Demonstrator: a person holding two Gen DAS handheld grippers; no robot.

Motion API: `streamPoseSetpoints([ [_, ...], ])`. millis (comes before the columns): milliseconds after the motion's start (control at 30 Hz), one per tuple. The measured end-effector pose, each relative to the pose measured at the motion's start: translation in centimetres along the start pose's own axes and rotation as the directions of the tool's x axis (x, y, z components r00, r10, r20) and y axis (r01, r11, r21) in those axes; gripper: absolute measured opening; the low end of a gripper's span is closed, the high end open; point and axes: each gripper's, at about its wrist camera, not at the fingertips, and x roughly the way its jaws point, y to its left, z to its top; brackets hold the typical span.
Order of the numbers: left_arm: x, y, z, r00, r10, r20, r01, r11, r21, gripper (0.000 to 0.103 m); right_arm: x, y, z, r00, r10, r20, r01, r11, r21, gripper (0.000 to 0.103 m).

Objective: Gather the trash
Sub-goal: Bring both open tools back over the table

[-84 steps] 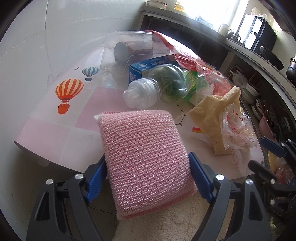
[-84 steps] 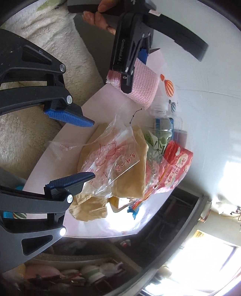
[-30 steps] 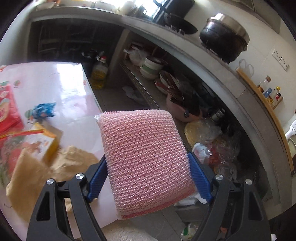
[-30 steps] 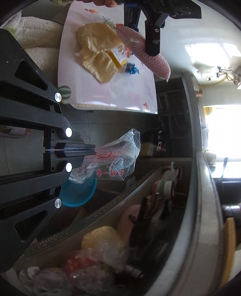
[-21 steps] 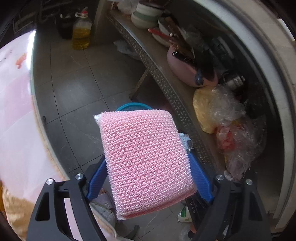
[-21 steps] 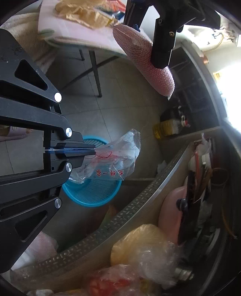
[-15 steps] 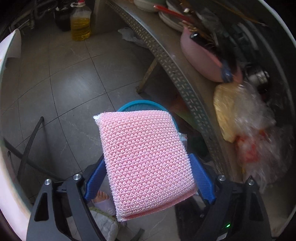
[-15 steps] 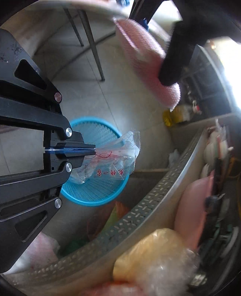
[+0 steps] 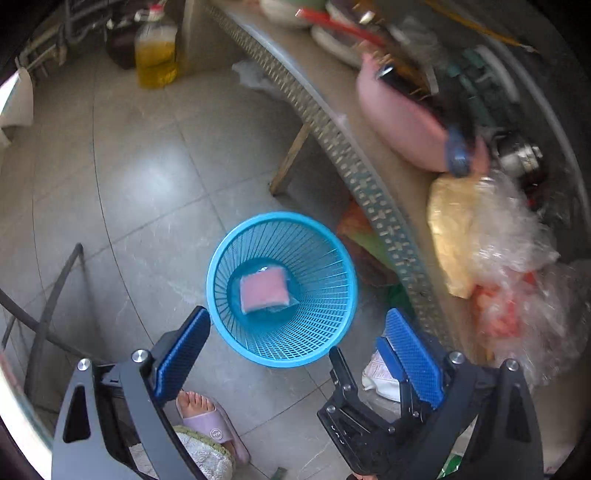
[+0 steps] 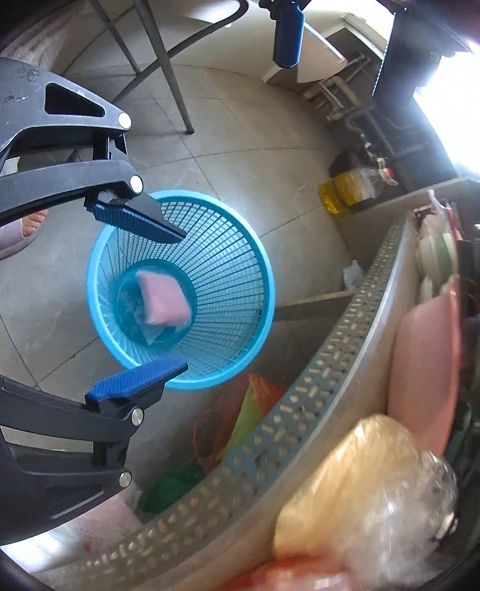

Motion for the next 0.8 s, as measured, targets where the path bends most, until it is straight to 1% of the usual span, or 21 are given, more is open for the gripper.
streamPoseSetpoints([
  [67,-2.0,-0.6,-0.7,0.999,-0.015,0.035,0.014,1.000,0.027,0.094,-0.6,-0.5,0.1,1.000,0.001,0.019,-0.001,1.000,0.010,0.064],
  [133,-4.7,-1.0,-1.7,0.996,-0.030,0.089,0.025,0.998,0.056,0.094,-2.5,-0.5,-0.3,0.999,-0.005,0.038,0.004,1.000,0.020,0.068],
  [200,-7.7,-1.2,-3.1,0.986,-0.066,0.155,0.054,0.995,0.078,0.094,-4.0,-0.2,-0.4,0.998,-0.007,0.055,0.006,1.000,0.022,0.070],
  [300,-11.9,-1.3,-5.8,0.969,-0.109,0.223,0.084,0.989,0.119,0.094,-6.6,0.6,-0.5,0.997,-0.020,0.079,0.019,1.000,0.011,0.075],
  [400,-15.1,-1.0,-8.8,0.958,-0.120,0.261,0.085,0.986,0.140,0.095,-10.2,1.0,-1.0,0.993,-0.010,0.114,0.011,1.000,-0.010,0.082],
  [500,-18.2,0.3,-12.3,0.943,-0.133,0.304,0.099,0.987,0.123,0.096,-13.1,1.7,-1.3,0.986,-0.012,0.163,0.018,0.999,-0.034,0.091],
  [567,-20.0,1.3,-14.7,0.930,-0.121,0.347,0.090,0.991,0.102,0.096,-15.0,2.3,-1.3,0.981,-0.009,0.191,0.020,0.998,-0.056,0.094],
  [633,-21.9,1.9,-17.3,0.907,-0.106,0.407,0.070,0.992,0.102,0.096,-16.7,3.0,-1.3,0.978,-0.001,0.207,0.020,0.996,-0.088,0.095],
  [667,-22.7,2.3,-18.7,0.901,-0.092,0.424,0.050,0.993,0.109,0.096,-17.4,3.4,-1.2,0.978,-0.001,0.210,0.023,0.994,-0.105,0.095],
  [733,-24.1,3.1,-21.1,0.893,-0.059,0.447,0.007,0.993,0.116,0.096,-18.7,4.3,-1.2,0.976,0.014,0.218,0.017,0.990,-0.137,0.095],
  [800,-25.2,4.3,-23.0,0.888,-0.031,0.460,-0.015,0.995,0.097,0.097,-19.9,5.2,-1.4,0.973,0.033,0.226,0.005,0.986,-0.166,0.095],
])
